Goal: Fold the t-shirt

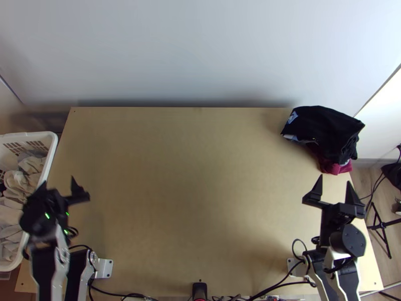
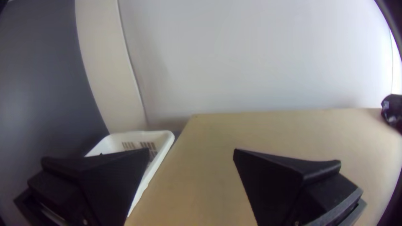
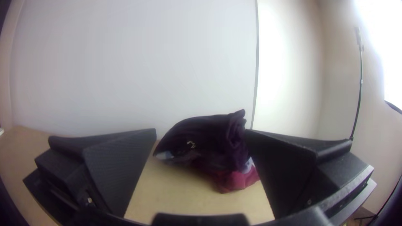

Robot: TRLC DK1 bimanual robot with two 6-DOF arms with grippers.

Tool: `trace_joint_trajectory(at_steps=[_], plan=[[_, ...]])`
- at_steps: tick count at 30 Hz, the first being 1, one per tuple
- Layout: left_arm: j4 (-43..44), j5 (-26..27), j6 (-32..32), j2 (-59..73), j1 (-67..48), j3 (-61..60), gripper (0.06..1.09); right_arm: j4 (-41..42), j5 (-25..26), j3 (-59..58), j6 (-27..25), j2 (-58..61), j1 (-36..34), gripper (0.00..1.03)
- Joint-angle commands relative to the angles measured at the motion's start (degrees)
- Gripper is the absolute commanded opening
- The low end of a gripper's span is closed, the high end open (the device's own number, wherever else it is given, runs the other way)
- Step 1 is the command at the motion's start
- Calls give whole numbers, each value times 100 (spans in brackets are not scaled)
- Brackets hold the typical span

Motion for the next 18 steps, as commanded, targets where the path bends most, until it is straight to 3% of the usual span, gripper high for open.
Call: trace_joint_trajectory(at_steps=[1,5,10,14,16,18], plan=[[-995,-243,-802,2265,287,1984,103,-294,92,1081,-38,1040,35,98],[-1628,-243,-969,3205,401,2907,103,-997,100,2083,-3,1954,-18,98],[-2718,-234,-1496,4612,1104,4260,103,-1806,100,2681,612,2376,-141,98],[-3078,-269,-1312,5288,1719,5025,103,-2509,153,2936,648,2323,-132,98],[-3113,-234,-890,5596,2194,5209,103,-2579,162,2892,639,2305,-45,99],[-3034,-93,-872,5965,2625,5341,103,-2571,171,2857,648,2297,-71,99]])
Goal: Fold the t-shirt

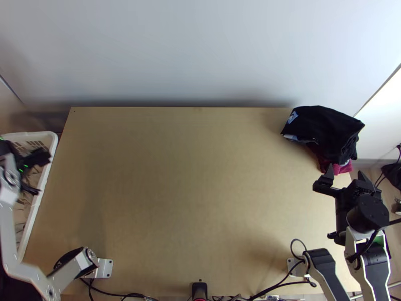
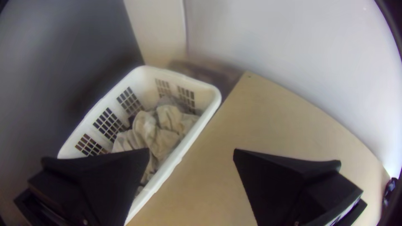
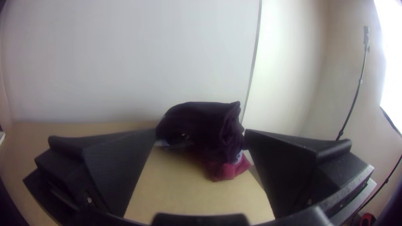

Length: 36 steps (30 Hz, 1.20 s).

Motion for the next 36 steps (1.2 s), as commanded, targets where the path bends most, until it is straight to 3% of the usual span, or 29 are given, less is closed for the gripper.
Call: trace_joint_trajectory(at_steps=[1,4,7,10,15,20,34,36], plan=[[-324,255,302,1501,1294,1038,103,-510,51,280,99,155,12,99],[-218,501,618,2116,1760,1055,103,-668,156,332,90,251,-23,99],[494,501,802,2670,2156,941,103,-993,174,359,73,330,-146,99],[1074,492,934,3180,2331,950,103,-1054,174,429,-349,207,-173,98],[1847,440,978,3971,2340,1134,103,-1265,174,904,-516,409,-199,98],[1961,440,952,4823,2252,1679,103,-1977,165,1431,-516,796,-173,98],[2119,431,363,5755,1910,2286,103,-2232,262,1783,-481,910,-225,98],[2040,431,337,5904,1910,2426,94,-2232,270,1783,-463,919,-252,98]])
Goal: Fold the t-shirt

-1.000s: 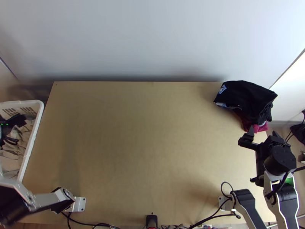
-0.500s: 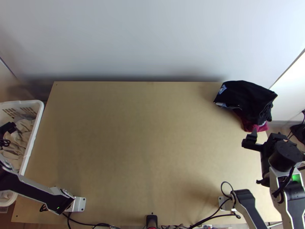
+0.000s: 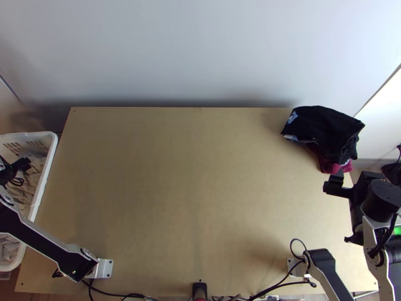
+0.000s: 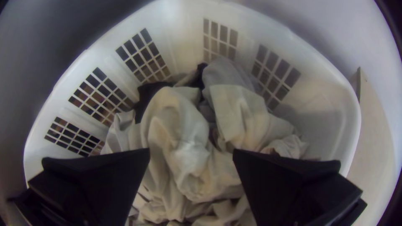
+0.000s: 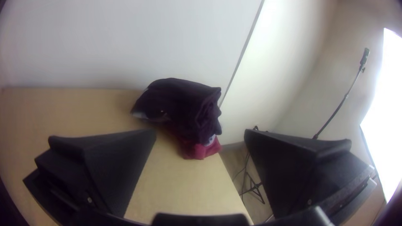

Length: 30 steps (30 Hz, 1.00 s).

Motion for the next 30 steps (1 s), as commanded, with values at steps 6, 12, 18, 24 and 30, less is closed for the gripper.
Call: trace_joint_trajectory(at_steps=[6,12,18,24,30], plan=[[-234,0,-438,598,-38,557,64,-66,58,62,37,60,-154,98],[-357,0,-438,528,-11,513,13,-49,58,62,37,60,-189,98],[-673,44,-456,54,-3,504,10,-31,58,62,28,34,-233,98],[-1043,281,-535,-1467,-178,100,10,-66,67,1,-376,-36,-259,98],[-1359,730,-711,-3084,-556,-32,10,-66,58,36,-657,-212,-259,98]])
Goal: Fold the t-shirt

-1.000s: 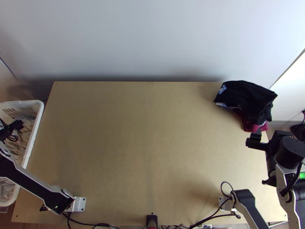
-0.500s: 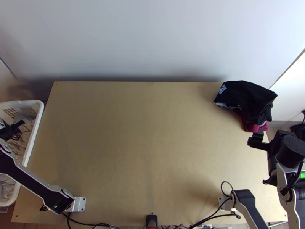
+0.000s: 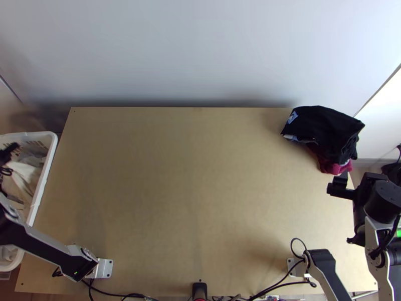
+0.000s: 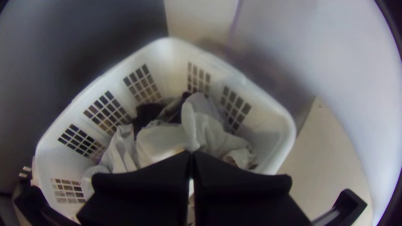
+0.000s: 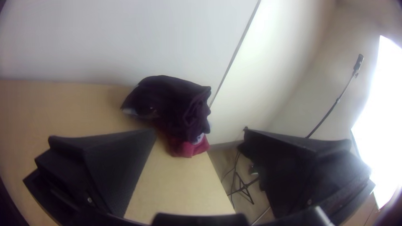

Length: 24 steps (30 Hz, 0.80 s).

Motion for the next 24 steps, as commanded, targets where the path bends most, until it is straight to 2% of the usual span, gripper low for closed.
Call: trace_joint_trajectory(at_steps=[1,5,11,18,24], plan=[[-260,376,-169,-1818,-406,-189,10,-16,-3,-10,-312,-155,-10,98],[-260,384,-265,-2670,-889,180,10,-121,-3,-19,-312,-217,-10,98],[-260,384,-309,-3259,-1909,1173,10,-244,-3,-10,-391,-410,-10,98],[-506,332,-318,-3417,-3579,2122,9,-341,-12,-19,-488,-709,-1,98],[-646,323,-301,-3435,-5047,2113,9,-420,-12,8,-514,-779,-10,98]])
